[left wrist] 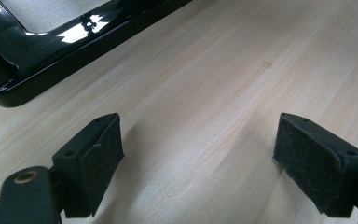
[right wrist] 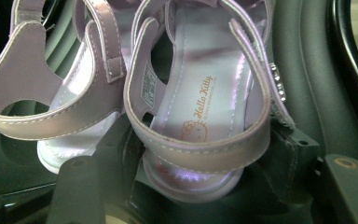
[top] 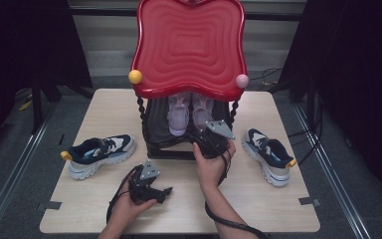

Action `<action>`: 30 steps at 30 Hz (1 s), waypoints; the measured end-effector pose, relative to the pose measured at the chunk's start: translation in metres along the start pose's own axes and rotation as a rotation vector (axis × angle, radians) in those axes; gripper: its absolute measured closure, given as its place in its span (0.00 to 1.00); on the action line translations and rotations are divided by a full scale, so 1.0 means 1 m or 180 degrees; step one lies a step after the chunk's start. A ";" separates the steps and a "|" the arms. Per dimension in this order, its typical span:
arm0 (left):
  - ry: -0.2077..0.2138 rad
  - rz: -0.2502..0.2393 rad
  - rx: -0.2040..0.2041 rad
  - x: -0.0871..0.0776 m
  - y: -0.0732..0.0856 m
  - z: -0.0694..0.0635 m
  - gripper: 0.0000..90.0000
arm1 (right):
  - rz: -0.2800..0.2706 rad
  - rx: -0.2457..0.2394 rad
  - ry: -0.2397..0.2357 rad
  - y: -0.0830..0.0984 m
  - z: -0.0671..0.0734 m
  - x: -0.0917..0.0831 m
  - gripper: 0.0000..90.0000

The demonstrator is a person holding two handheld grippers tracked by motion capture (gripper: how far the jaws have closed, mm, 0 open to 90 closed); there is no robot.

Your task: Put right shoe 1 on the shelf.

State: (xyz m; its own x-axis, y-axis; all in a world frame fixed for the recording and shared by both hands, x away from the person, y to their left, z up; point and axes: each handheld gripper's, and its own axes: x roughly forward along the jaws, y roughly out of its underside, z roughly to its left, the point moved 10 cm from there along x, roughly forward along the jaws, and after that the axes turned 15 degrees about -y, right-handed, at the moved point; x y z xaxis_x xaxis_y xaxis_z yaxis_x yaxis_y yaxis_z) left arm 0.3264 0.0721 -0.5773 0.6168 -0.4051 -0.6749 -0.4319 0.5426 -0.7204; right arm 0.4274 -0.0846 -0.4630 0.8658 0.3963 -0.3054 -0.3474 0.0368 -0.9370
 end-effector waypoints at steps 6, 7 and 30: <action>-0.0001 0.0004 0.0000 0.000 0.000 0.000 0.17 | 0.0024 -0.0036 0.0004 0.001 0.003 0.003 0.40; -0.0001 0.0006 -0.0001 0.000 0.000 0.000 0.17 | 0.0019 -0.0032 0.0003 0.001 0.003 0.003 0.40; 0.0003 0.0008 -0.0001 0.000 0.000 0.000 0.17 | 0.0112 -0.0207 -0.0251 0.004 0.005 -0.012 0.25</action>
State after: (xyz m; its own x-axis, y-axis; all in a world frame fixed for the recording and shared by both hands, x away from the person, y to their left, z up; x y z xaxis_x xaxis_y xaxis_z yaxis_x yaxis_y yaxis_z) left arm 0.3264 0.0719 -0.5774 0.6152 -0.4044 -0.6768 -0.4335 0.5435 -0.7188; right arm 0.4136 -0.0850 -0.4620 0.8216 0.4674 -0.3264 -0.3507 -0.0370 -0.9357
